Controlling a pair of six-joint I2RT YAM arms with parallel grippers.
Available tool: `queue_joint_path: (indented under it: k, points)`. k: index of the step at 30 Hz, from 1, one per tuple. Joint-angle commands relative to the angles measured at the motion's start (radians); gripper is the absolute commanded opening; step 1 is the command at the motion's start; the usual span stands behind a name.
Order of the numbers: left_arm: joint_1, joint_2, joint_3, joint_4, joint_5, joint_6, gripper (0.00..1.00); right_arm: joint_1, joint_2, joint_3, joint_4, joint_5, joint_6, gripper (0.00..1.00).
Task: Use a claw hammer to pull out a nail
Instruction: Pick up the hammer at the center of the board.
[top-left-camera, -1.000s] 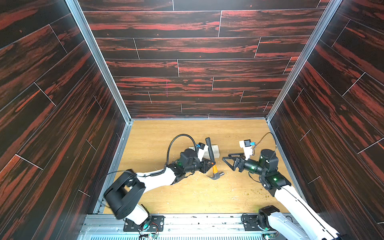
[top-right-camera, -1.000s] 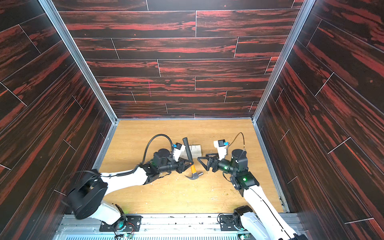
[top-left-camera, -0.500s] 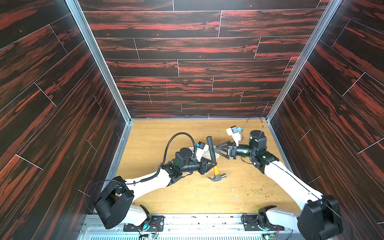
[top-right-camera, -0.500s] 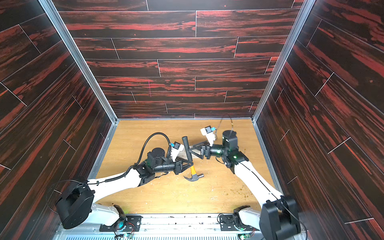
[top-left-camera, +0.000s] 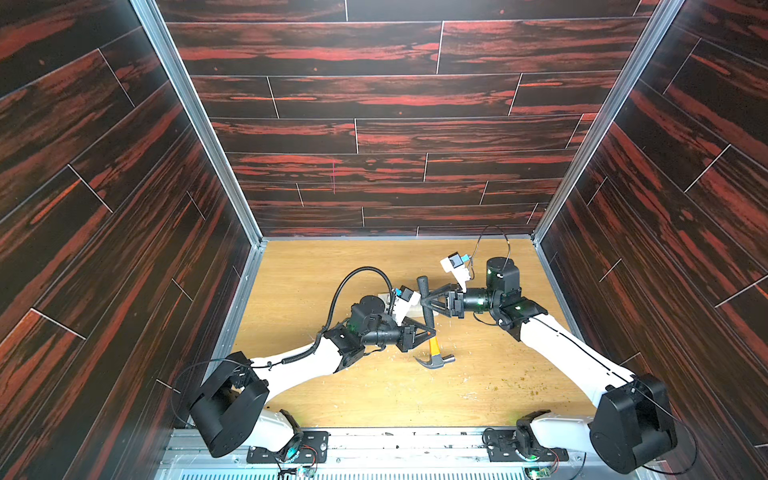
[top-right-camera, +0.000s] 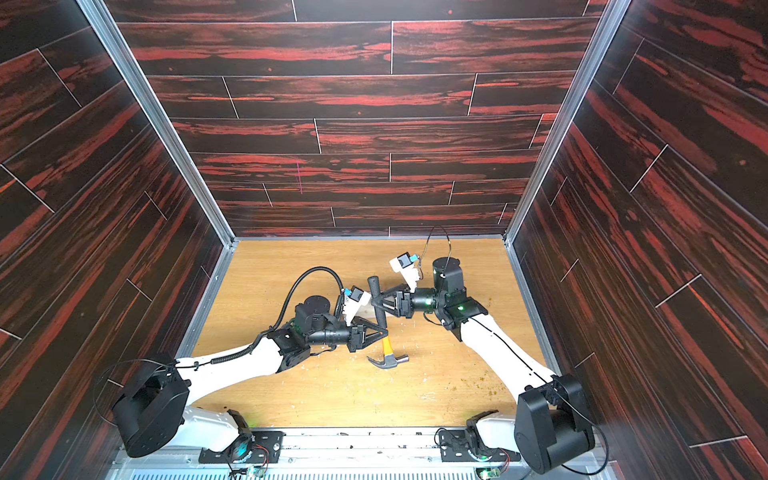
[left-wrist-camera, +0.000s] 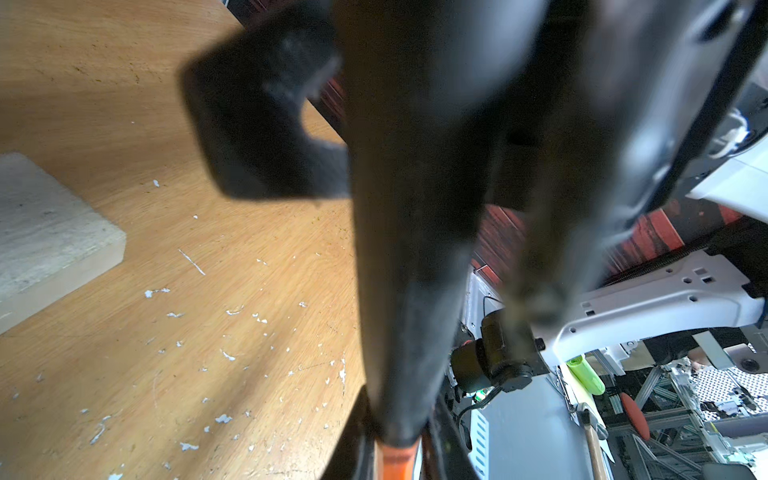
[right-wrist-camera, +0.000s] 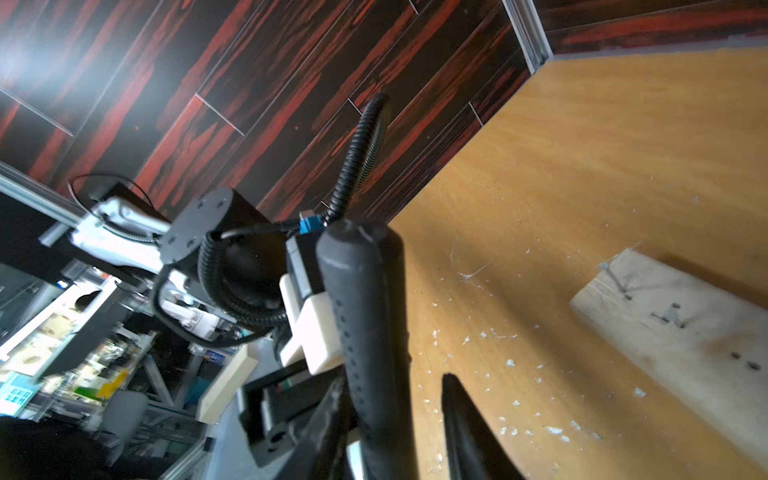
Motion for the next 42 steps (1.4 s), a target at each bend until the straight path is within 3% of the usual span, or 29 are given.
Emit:
queue_joint_path:
  k: [1, 2, 5, 8, 11, 14, 17, 22, 36, 39, 42]
  points:
    - [0.001, -0.011, 0.021, 0.099, 0.031, -0.012, 0.00, 0.005, -0.004, 0.008, -0.002, 0.000, 0.012, 0.20]
    - [0.002, -0.015, 0.014, 0.100, 0.020, -0.014, 0.02, 0.005, -0.008, 0.000, 0.015, 0.001, 0.028, 0.17]
    - [0.010, -0.036, -0.007, 0.098, -0.021, -0.015, 0.31, 0.005, -0.032, -0.032, 0.037, 0.054, 0.070, 0.08]
    - [0.023, -0.075, -0.038, 0.070, -0.113, -0.014, 0.49, 0.005, -0.068, -0.050, -0.003, 0.180, 0.102, 0.00]
    - [0.028, -0.118, -0.057, 0.018, -0.201, 0.000, 0.63, 0.018, -0.092, -0.045, -0.084, 0.318, 0.120, 0.00]
    - [0.028, -0.153, -0.063, -0.033, -0.261, 0.023, 0.68, 0.069, -0.110, -0.033, -0.180, 0.491, 0.097, 0.00]
    - [0.028, -0.170, -0.065, -0.076, -0.294, 0.051, 0.68, 0.097, -0.120, -0.035, -0.204, 0.563, 0.114, 0.00]
    - [0.014, -0.141, -0.042, -0.163, -0.331, 0.124, 0.68, 0.100, -0.120, -0.037, -0.177, 0.542, 0.179, 0.00]
    - [0.000, -0.003, -0.023, -0.031, -0.250, 0.088, 0.62, 0.105, -0.138, -0.048, -0.093, 0.455, 0.293, 0.00]
    - [-0.010, 0.017, -0.013, -0.035, -0.248, 0.093, 0.50, 0.108, -0.131, -0.048, -0.074, 0.443, 0.302, 0.00]
    - [-0.012, 0.015, -0.011, -0.032, -0.260, 0.089, 0.27, 0.111, -0.130, -0.055, -0.063, 0.446, 0.301, 0.00]
